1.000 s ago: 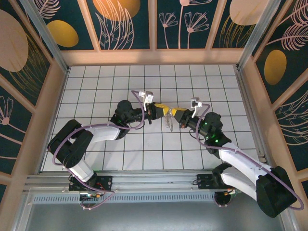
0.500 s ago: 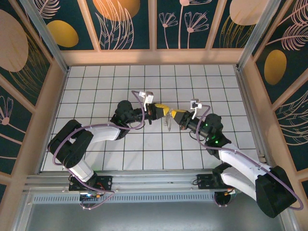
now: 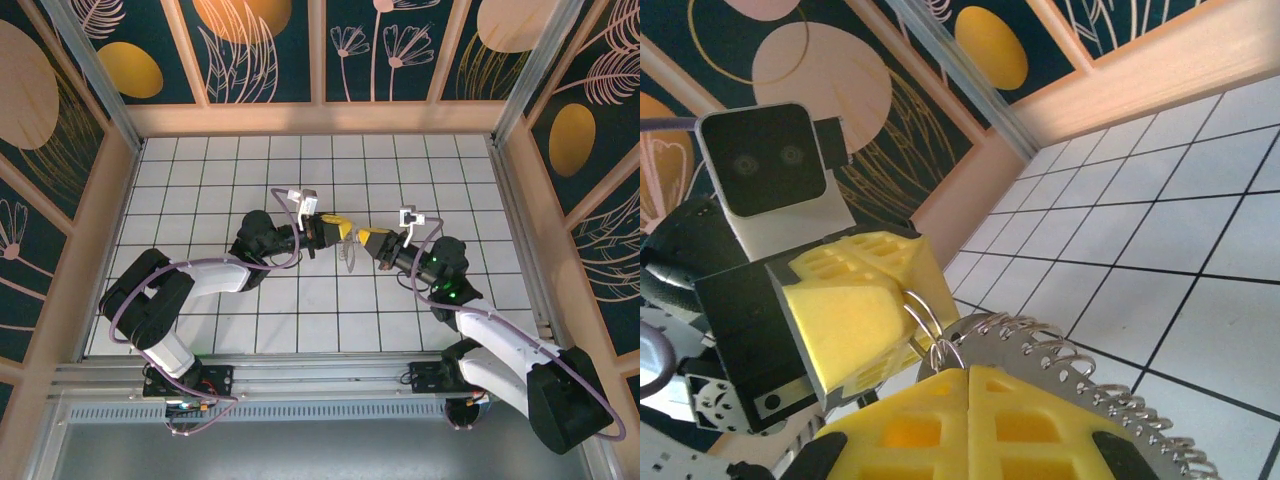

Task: Put the keys on the keyring

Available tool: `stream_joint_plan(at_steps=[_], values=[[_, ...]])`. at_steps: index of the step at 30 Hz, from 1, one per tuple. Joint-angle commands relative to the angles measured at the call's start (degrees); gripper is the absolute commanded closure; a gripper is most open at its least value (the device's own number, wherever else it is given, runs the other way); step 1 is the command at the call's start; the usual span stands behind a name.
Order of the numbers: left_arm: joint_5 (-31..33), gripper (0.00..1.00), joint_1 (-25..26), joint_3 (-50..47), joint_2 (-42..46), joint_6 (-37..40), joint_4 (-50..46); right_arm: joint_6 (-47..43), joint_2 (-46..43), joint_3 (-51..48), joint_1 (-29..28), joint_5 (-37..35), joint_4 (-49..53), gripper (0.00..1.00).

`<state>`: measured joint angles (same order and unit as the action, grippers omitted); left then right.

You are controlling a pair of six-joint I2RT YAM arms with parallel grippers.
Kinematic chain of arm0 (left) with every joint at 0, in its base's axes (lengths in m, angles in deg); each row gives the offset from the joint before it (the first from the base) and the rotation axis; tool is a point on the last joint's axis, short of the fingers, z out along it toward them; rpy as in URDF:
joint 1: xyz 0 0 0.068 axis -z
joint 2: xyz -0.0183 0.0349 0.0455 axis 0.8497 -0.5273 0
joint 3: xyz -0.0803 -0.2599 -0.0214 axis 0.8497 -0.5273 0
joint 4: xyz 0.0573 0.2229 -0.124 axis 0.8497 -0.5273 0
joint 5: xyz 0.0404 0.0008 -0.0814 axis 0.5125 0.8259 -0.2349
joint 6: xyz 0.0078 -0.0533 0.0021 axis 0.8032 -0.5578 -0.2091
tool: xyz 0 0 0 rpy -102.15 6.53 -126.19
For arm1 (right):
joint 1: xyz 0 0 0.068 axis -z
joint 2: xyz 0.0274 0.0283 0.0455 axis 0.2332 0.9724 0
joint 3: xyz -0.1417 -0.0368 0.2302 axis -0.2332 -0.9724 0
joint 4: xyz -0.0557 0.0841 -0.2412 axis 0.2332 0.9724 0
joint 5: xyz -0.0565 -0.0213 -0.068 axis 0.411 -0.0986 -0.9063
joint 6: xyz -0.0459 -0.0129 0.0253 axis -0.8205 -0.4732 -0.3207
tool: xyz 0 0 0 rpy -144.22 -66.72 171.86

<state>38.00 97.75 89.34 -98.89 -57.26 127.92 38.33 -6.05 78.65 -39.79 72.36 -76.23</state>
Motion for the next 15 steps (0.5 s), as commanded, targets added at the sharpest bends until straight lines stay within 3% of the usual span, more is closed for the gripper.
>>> stream_joint_plan(at_steps=[1, 7, 15], values=[[1.49, 1.00, 0.03, 0.54, 1.12, -1.82, 8.83, 0.51, 2.05, 0.25, 0.54, 5.68, -0.07, 1.00], [2.12, 1.00, 0.05, 1.15, -0.41, -4.13, 11.49, 0.24, 4.05, 1.84, 0.39, 8.55, 0.38, 1.00], [3.16, 1.00, 0.09, 1.52, -1.52, -5.78, 12.50, -0.83, 3.53, 3.62, 0.83, 7.01, 3.69, 1.00]])
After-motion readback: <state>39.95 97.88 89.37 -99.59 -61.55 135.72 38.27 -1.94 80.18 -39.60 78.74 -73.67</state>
